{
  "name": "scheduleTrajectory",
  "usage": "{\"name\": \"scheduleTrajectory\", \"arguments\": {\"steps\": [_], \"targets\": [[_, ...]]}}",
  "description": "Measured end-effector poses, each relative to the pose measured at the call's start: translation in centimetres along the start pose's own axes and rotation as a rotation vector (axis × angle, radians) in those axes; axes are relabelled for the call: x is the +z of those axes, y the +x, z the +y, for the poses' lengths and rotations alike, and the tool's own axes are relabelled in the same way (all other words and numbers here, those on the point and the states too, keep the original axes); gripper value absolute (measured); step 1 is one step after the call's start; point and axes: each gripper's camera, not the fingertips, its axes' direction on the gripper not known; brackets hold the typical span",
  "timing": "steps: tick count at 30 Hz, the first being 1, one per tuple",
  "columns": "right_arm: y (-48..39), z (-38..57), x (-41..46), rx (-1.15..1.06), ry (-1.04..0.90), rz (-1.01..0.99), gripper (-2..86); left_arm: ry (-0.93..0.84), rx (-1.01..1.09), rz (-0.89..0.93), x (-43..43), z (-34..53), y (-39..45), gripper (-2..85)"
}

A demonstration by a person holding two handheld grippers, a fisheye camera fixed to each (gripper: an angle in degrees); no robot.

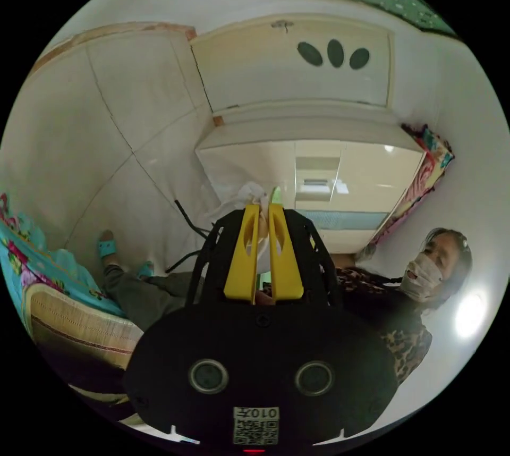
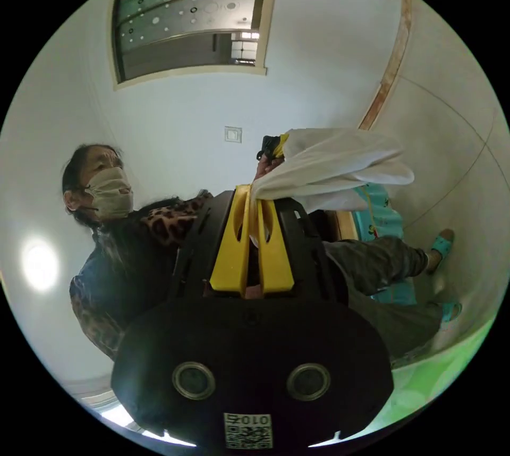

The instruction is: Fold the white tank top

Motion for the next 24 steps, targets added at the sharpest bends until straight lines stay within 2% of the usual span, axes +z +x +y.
{"name": "scheduleTrajectory", "arguments": {"steps": [7, 15, 17, 24], "targets": [[-7.3, -11.7, 4.7, 0.082, -0.216, -0.014, 4.1, 0.171, -0.154, 0.012, -4.8, 7.2, -4.5, 0.9], [-16.2, -24.2, 9.8, 0.044, -0.486, -0.118, 4.2, 0.460, -0.245, -0.056, -6.6, 19.4, -0.2, 1.0], [-18.6, -27.1, 11.7, 0.036, -0.562, -0.116, 4.1, 0.589, -0.271, -0.045, -6.8, 24.6, 0.5, 1.0], [-28.7, -37.3, 25.9, -0.016, -0.910, -0.076, 4.0, 0.883, -0.350, 0.035, -4.9, 39.2, 0.4, 1.1]]}}
